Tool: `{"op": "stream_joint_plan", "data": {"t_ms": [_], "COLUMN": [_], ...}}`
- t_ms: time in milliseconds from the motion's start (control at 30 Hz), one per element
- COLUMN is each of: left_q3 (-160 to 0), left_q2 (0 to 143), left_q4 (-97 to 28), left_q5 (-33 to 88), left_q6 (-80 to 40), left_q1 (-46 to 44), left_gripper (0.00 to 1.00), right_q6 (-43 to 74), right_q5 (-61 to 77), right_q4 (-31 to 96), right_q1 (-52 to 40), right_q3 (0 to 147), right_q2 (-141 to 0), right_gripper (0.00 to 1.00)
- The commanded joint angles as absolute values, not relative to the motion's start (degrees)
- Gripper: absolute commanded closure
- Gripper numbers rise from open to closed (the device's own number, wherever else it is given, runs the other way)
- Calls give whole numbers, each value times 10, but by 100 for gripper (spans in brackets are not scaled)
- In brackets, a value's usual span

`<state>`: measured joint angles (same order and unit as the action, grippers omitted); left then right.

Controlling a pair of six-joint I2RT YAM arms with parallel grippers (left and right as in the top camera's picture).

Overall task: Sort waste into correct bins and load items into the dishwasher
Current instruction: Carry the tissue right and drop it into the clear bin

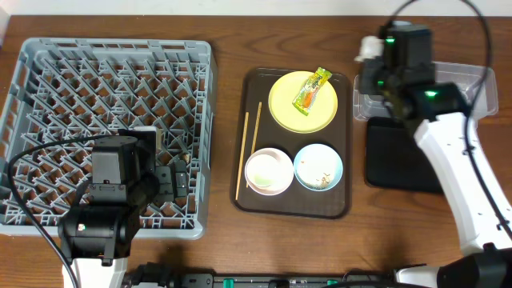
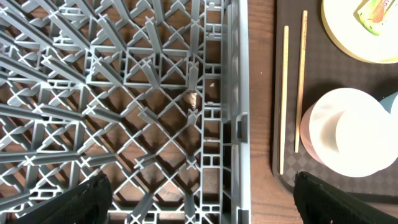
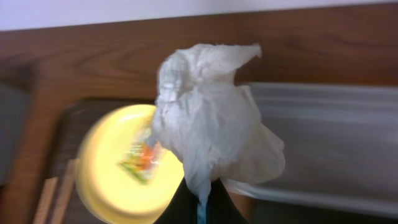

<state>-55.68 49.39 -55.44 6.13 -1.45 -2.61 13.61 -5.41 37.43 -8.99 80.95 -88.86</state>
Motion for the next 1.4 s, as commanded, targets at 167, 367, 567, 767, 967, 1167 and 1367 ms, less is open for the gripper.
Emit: {"op": "stream_joint_plan", "data": {"t_ms": [167,367,567,767,967,1167,1367], "left_q3": [-570,-570,-570,-570,-570,-570,-570], "left_q2": [494,494,494,494,494,494,494], "left_q4": [-555,-555,-555,-555,-554,-555,-555], "left_q5": [69,69,69,69,69,69,69], "left_q6": [-16,-16,-16,-16,-16,-16,-16], "left_q1": [-23,-23,-23,-23,-23,-23,-23], "left_gripper": [5,5,5,5,5,5,5], "right_q6": [186,192,192,192,192,157,140], "right_q5": [-91,-64,-57,-57,-55,38,67], "right_q4": [429,431,430,434,438,415,366], "right_q1": [34,61,60,60,60,57,17], "right_q3": [808,808,808,808,808,808,808], "right_q2": [-919,-959,-966,-966,-966,-966,-959], "right_gripper": [99,78,49,46,44,42,37]}}
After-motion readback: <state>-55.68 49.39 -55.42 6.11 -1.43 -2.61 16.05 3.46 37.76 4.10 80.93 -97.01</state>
